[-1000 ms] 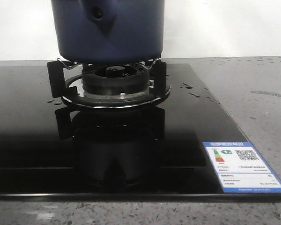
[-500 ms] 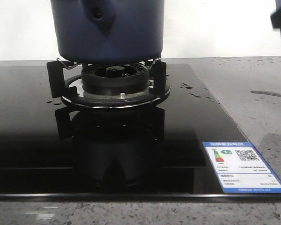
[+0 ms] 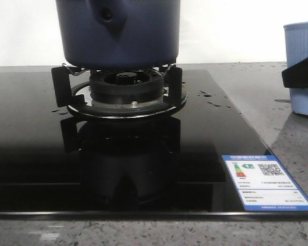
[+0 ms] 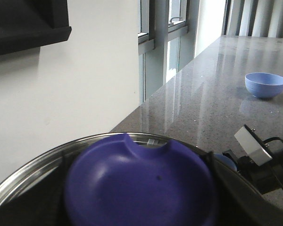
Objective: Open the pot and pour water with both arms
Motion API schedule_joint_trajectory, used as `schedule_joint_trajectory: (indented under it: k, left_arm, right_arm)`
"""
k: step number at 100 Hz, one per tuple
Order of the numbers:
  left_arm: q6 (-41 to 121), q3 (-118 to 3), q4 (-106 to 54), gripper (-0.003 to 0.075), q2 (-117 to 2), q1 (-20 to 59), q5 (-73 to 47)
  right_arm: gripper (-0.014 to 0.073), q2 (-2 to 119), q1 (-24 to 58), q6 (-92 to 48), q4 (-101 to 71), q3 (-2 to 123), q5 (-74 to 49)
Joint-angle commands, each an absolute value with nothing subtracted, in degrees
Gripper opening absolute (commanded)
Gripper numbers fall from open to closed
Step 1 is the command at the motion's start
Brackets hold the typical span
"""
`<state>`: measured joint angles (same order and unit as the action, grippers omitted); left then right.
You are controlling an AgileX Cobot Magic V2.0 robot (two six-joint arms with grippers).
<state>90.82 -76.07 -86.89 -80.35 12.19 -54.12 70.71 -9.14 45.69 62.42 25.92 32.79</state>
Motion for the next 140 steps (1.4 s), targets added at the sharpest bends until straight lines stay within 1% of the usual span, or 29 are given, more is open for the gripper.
schedule_joint_trajectory:
  k: [1,10,15,18,41,56,77,103,108,115,119,120,122,127,129,130,134,138,140]
  left_arm:
    - [91.1,-78.0,-92.6,0.0314,-78.3,12.7,-55.0]
    - [91.1,-78.0,-92.6,0.0314,-78.3,12.7,-55.0]
    - [91.1,-78.0,-92.6,0.0314,-78.3,12.7,-55.0]
    - [91.1,-78.0,-92.6,0.0314,-78.3,12.7,-55.0]
    - [91.2,-78.0,-92.6,0.0314,-78.3,12.7,-54.4]
    - [91.3,-78.0,-92.7,0.0314,-78.9,12.7,-51.3]
    - [93.2,-78.0,-95.6,0.0314,-83.2,13.4,-52.0]
    - [95.9,-78.0,-95.6,0.0314,-88.0,15.9,-51.8]
    - [95.9,-78.0,-95.6,0.0314,-88.8,15.9,-51.8]
    - [95.9,-78.0,-95.6,0.0314,-89.7,15.9,-51.4]
    - [95.9,-78.0,-95.6,0.0314,-90.2,15.9,-51.3]
    - [95.9,-78.0,-95.6,0.0314,-90.3,15.9,-51.2]
    - [95.9,-78.0,-95.5,0.0314,-90.5,15.9,-51.0]
    - [95.9,-78.0,-94.8,0.0314,-90.8,15.9,-50.5]
    - [95.9,-78.0,-94.6,0.0314,-91.0,15.9,-50.4]
    - [95.9,-78.0,-94.7,0.0314,-91.2,15.9,-50.4]
    - [95.9,-78.0,-94.6,0.0314,-91.5,15.9,-50.4]
    - [95.9,-78.0,-94.6,0.0314,-91.7,15.9,-50.4]
    - [95.9,-78.0,-94.6,0.0314,-92.0,15.9,-50.4]
  right_arm:
    - [0.0431,69.6,-9.7,45.4,60.3,27.2,36.7]
    - [0.0582,69.6,-9.7,45.4,60.4,27.2,36.7]
    - [0.064,69.6,-9.7,45.4,60.4,27.2,36.7]
    - [0.0659,69.5,-9.7,45.4,60.4,27.2,36.7]
    - [0.0654,65.1,-9.7,46.6,60.9,27.2,36.7]
    - [0.0654,59.3,-9.7,47.0,61.2,27.2,33.9]
    - [0.0654,50.5,-9.7,47.6,62.7,27.2,31.1]
    - [0.0644,38.5,-9.7,55.5,62.7,27.2,28.0]
    - [0.0605,36.9,-9.7,56.8,62.7,27.2,27.7]
    - [0.05,34.9,-9.7,57.6,62.7,27.2,27.9]
    - [0.0413,33.8,-9.7,57.8,62.7,27.2,27.9]
    - [0.038,33.6,-9.7,57.8,62.7,27.2,27.9]
    - [0.0345,33.1,-9.7,57.8,62.7,27.2,27.9]
    - [0.0196,32.1,-9.7,57.8,62.7,27.2,27.9]
    - [0.0158,31.7,-9.7,57.8,62.7,27.2,27.9]
    - [0.012,31.6,-9.7,57.8,62.7,27.2,27.9]
    - [0.0013,31.0,-9.7,57.8,62.7,27.2,27.9]
    - [-0.0066,30.6,-9.7,57.8,62.8,27.2,27.9]
    - [-0.0071,30.4,-9.7,57.8,62.8,27.2,27.9]
